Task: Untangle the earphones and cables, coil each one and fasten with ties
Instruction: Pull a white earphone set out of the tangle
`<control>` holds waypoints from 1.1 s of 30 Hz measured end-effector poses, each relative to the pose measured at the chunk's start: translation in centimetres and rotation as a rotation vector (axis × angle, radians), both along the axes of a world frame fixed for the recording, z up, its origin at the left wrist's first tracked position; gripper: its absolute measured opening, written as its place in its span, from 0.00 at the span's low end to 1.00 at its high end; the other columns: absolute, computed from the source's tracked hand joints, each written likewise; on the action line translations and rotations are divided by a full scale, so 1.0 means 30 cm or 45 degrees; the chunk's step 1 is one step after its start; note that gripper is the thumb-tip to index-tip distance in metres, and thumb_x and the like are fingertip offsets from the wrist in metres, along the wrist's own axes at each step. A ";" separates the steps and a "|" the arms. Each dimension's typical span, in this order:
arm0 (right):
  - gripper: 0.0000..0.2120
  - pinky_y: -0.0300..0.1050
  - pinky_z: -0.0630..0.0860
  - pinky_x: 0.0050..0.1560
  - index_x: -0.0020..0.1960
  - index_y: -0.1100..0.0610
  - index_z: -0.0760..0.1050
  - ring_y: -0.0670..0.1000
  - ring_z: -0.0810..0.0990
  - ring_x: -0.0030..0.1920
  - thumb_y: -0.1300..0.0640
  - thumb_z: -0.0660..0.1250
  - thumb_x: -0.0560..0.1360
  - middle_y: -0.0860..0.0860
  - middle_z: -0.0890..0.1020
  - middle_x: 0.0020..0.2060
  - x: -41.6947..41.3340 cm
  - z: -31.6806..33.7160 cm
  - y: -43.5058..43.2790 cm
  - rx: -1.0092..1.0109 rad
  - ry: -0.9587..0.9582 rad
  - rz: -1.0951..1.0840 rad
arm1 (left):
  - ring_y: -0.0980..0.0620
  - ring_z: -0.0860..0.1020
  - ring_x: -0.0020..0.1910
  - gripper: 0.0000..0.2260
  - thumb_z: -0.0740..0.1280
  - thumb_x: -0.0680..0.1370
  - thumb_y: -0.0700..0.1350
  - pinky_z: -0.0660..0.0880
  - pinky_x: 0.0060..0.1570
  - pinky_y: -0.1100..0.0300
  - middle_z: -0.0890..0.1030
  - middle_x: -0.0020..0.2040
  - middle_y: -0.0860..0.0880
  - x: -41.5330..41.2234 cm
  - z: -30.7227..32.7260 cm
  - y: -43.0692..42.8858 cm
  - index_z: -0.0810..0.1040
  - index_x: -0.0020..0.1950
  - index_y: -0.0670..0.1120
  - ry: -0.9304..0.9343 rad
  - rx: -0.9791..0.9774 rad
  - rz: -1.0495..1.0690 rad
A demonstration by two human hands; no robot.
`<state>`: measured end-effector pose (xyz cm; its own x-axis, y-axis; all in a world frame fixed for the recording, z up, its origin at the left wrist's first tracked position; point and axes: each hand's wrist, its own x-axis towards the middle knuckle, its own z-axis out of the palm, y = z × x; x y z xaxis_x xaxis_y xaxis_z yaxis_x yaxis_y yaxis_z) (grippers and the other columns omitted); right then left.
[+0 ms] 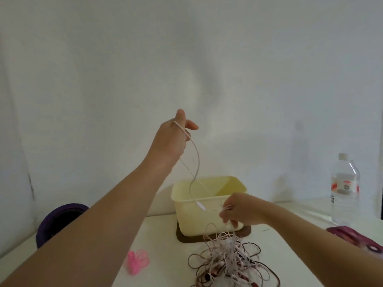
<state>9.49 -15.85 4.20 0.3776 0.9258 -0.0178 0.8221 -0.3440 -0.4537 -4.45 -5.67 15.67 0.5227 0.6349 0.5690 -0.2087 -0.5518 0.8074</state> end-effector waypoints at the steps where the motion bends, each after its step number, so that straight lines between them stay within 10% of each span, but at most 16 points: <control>1: 0.09 0.33 0.68 0.30 0.44 0.56 0.80 0.42 0.71 0.27 0.54 0.62 0.78 0.47 0.80 0.34 0.027 -0.001 -0.001 -0.007 -0.011 -0.051 | 0.56 0.64 0.22 0.22 0.49 0.82 0.56 0.60 0.26 0.60 0.68 0.29 0.52 -0.015 0.003 0.008 0.76 0.39 0.48 0.018 0.117 0.088; 6: 0.10 0.27 0.65 0.26 0.48 0.60 0.81 0.34 0.72 0.21 0.57 0.62 0.79 0.46 0.81 0.34 0.126 0.031 -0.035 -0.042 -0.282 -0.204 | 0.55 0.72 0.32 0.20 0.50 0.82 0.54 0.67 0.32 0.65 0.72 0.33 0.52 -0.083 -0.018 0.029 0.76 0.43 0.47 0.064 0.531 0.487; 9: 0.08 0.34 0.74 0.39 0.42 0.55 0.80 0.42 0.80 0.35 0.57 0.64 0.77 0.51 0.84 0.40 0.178 0.055 -0.044 -0.018 -0.317 -0.373 | 0.47 0.73 0.34 0.19 0.50 0.82 0.54 0.67 0.33 0.54 0.72 0.31 0.51 -0.084 -0.069 0.069 0.72 0.43 0.44 0.271 0.928 0.766; 14: 0.15 0.48 0.77 0.41 0.37 0.59 0.77 0.54 0.81 0.38 0.52 0.62 0.78 0.51 0.83 0.35 0.202 0.111 -0.054 0.804 -0.347 -0.548 | 0.47 0.75 0.40 0.19 0.48 0.82 0.55 0.67 0.42 0.56 0.76 0.46 0.50 -0.049 -0.175 0.111 0.75 0.49 0.47 0.697 1.280 0.921; 20: 0.12 0.27 0.67 0.29 0.40 0.60 0.79 0.36 0.76 0.29 0.56 0.63 0.78 0.45 0.82 0.34 0.146 0.230 -0.066 1.391 -0.139 -0.449 | 0.51 0.74 0.37 0.18 0.52 0.81 0.58 0.65 0.37 0.57 0.72 0.35 0.54 -0.021 -0.215 0.120 0.68 0.36 0.51 0.796 1.052 0.629; 27: 0.11 0.31 0.70 0.37 0.40 0.60 0.78 0.40 0.78 0.35 0.56 0.64 0.78 0.49 0.80 0.31 0.101 0.363 -0.077 1.633 -0.255 -0.331 | 0.56 0.76 0.35 0.17 0.59 0.78 0.60 0.69 0.37 0.62 0.80 0.39 0.56 0.008 -0.204 0.095 0.79 0.43 0.50 0.729 0.553 0.120; 33: 0.08 0.37 0.77 0.36 0.44 0.59 0.77 0.41 0.72 0.21 0.60 0.61 0.79 0.56 0.84 0.46 0.074 0.436 -0.078 1.257 0.873 -0.060 | 0.60 0.73 0.36 0.17 0.60 0.75 0.63 0.67 0.39 0.63 0.76 0.40 0.55 0.033 -0.165 0.017 0.78 0.51 0.53 0.710 0.340 -0.129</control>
<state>11.70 -18.20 17.29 0.6007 0.6389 0.4805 0.3024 0.3748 -0.8764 -3.47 -5.15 10.72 0.8370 0.4399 0.3253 0.1423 -0.7492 0.6469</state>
